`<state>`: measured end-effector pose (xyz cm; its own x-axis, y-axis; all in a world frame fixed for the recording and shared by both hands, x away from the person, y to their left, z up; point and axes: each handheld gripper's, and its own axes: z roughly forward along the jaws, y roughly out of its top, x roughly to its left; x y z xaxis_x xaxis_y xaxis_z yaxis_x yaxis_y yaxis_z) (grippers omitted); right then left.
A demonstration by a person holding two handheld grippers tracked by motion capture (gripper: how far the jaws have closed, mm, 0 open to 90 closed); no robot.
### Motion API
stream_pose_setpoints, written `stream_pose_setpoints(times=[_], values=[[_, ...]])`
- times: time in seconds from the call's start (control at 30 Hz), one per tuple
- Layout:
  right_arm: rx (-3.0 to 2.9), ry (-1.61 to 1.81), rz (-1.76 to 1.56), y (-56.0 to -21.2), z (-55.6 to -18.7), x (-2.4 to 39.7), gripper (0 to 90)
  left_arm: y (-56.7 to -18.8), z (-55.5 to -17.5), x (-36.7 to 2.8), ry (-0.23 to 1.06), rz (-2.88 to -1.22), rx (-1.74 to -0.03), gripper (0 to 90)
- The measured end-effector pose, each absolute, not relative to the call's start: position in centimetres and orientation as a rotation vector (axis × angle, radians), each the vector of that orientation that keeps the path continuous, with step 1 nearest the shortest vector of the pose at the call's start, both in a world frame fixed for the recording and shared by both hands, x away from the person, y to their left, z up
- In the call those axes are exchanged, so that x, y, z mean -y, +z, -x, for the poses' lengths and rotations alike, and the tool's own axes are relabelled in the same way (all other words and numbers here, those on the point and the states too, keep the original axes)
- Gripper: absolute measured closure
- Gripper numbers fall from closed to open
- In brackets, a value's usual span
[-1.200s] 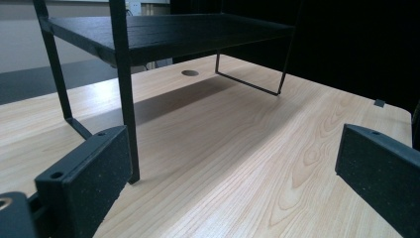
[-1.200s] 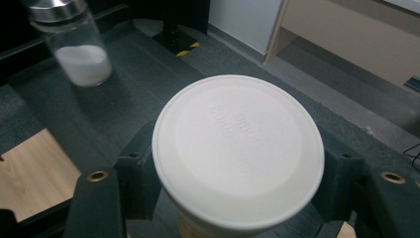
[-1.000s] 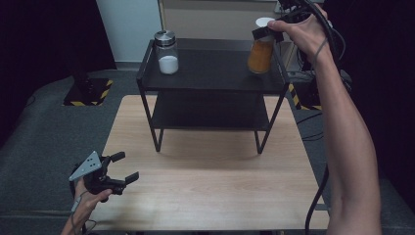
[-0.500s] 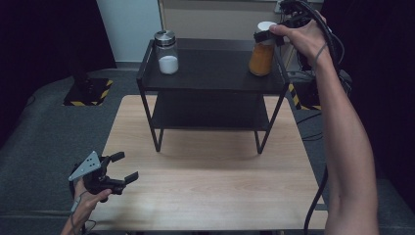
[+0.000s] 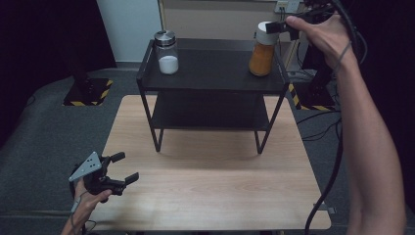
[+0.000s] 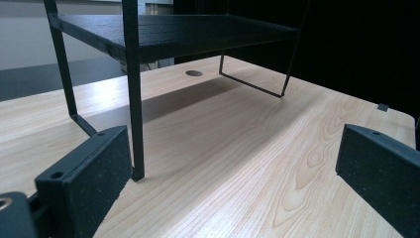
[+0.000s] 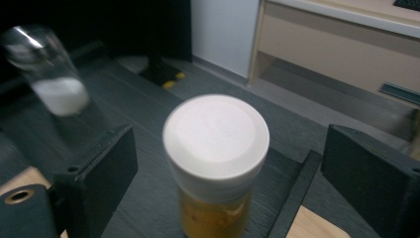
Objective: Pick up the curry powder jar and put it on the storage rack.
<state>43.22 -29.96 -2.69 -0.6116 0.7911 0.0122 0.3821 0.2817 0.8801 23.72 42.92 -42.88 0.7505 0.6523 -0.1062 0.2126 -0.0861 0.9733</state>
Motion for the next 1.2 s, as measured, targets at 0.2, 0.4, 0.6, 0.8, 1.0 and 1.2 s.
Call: stream_pose_setpoints(times=[0.2, 0.4, 0.6, 0.8, 1.0, 1.2], values=[[-2.104, 1.232, -0.997, -2.1, -40.7, 30.2, 7.4, -42.9, -23.8, -42.8, 0.420, -1.656, -0.701, 0.0], [-2.128, 1.276, -0.925, -2.4, -38.6, 30.7, 7.6, -42.8, -23.8, -42.8, 0.421, -1.655, -0.699, 0.0], [-2.166, 1.330, -0.828, -3.5, -36.1, 31.6, 8.0, -42.8, -23.9, -42.7, 0.419, -1.657, -0.697, 0.0], [-2.219, 1.359, -0.728, -6.2, -33.4, 32.4, 8.3, -42.8, -23.9, -42.6, 0.419, -1.659, -0.693, 0.0], [-2.256, 1.378, -0.662, -9.0, -31.7, 33.2, 8.3, -42.6, -24.1, -42.3, 0.418, -1.678, -0.682, 0.0], [-2.250, 1.417, -0.598, -11.8, -30.0, 34.1, 7.8, -42.6, -24.0, -42.2, 0.416, -1.682, -0.685, 0.0]])
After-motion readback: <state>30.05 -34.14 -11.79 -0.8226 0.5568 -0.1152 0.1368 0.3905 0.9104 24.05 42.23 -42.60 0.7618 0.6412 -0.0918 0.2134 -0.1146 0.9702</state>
